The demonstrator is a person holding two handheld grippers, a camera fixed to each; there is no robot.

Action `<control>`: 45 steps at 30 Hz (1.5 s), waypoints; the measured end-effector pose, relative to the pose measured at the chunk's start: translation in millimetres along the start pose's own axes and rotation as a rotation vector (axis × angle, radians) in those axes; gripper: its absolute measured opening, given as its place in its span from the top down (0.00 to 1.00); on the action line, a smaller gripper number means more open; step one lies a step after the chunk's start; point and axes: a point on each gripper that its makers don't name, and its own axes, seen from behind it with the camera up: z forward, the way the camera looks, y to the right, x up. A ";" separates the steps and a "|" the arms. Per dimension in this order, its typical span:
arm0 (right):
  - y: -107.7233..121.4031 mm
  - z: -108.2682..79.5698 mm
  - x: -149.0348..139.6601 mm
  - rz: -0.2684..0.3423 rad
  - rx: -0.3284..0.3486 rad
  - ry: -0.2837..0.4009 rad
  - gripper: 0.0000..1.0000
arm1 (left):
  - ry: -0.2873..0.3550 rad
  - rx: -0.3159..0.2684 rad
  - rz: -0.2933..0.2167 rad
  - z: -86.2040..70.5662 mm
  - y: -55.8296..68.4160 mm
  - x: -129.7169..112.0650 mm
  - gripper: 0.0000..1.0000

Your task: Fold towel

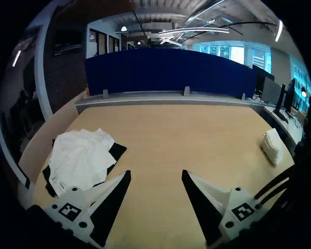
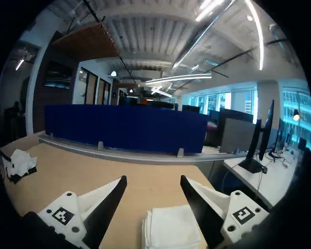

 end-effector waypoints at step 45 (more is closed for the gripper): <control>-130.0 19.0 36.8 0.055 0.022 0.045 0.00 | 0.410 0.005 0.062 12.8 -14.5 102.3 0.10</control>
